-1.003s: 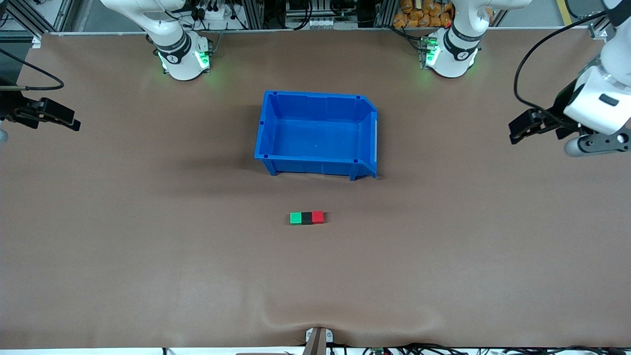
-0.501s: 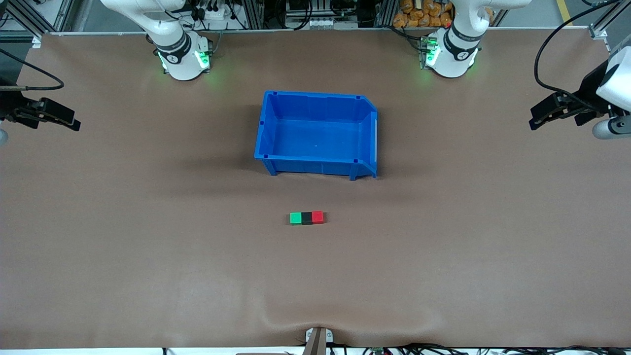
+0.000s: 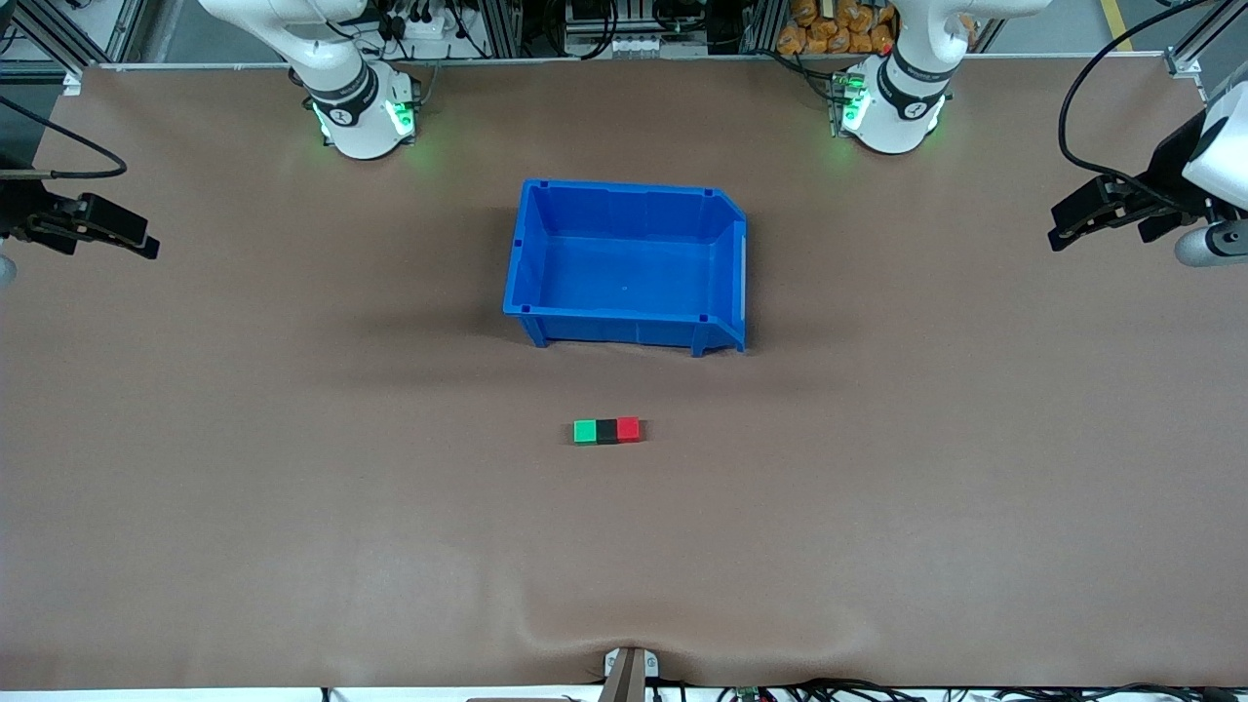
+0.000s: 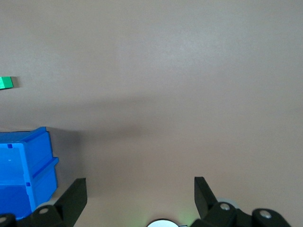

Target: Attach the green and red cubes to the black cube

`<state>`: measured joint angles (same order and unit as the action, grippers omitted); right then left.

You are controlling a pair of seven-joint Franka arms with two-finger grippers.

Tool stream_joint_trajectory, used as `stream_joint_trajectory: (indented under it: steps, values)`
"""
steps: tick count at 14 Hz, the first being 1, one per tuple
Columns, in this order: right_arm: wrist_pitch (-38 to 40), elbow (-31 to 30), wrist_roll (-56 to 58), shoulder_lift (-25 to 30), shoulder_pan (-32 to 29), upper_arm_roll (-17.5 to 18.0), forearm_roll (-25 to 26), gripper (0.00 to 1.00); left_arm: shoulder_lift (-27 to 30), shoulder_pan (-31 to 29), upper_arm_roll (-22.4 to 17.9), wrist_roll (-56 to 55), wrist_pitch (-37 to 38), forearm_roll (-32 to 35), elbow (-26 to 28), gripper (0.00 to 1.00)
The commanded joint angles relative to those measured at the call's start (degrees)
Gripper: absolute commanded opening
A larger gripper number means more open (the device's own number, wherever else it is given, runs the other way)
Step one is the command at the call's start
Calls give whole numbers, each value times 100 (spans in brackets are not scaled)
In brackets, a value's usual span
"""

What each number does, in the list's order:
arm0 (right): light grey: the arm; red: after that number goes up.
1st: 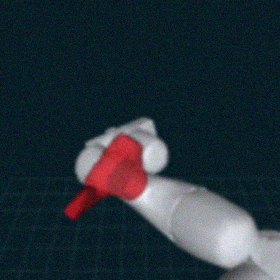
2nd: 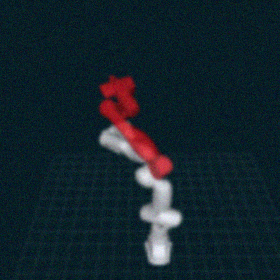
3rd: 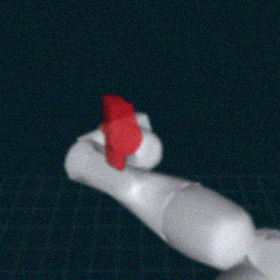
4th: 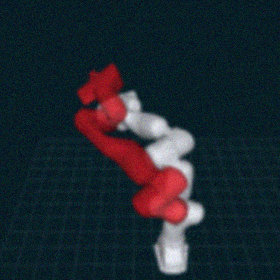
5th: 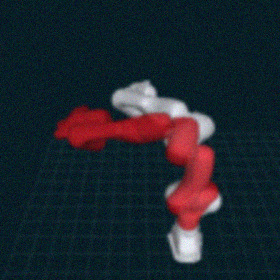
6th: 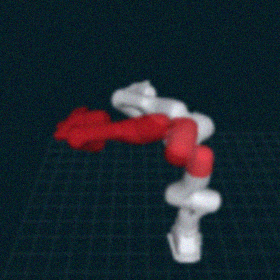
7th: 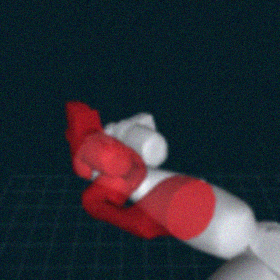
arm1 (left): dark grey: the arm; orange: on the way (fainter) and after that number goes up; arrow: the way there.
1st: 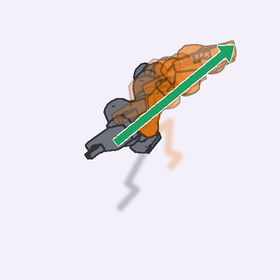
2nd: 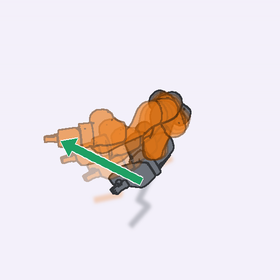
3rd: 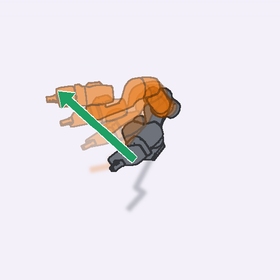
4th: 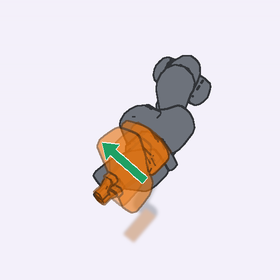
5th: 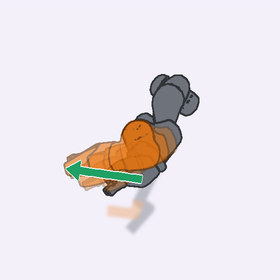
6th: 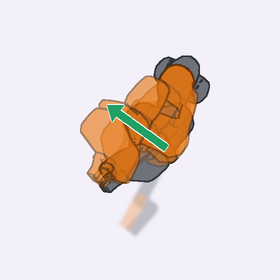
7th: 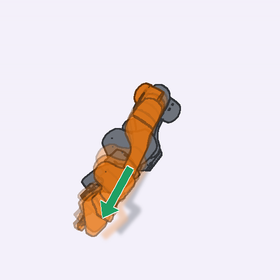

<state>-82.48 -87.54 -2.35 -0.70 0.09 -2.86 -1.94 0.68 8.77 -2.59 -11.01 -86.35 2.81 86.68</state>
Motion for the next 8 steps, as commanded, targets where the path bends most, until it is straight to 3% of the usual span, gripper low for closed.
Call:
stream_joint_trajectory:
  steps: [1,8]
  values:
    - [39,96,-20,-35,0,4,-26,100,275,-286,47,99,-23,-78,279,100]
    - [30,96,-20,-61,8,4,-26,100,398,-297,74,81,329,-87,235,100]
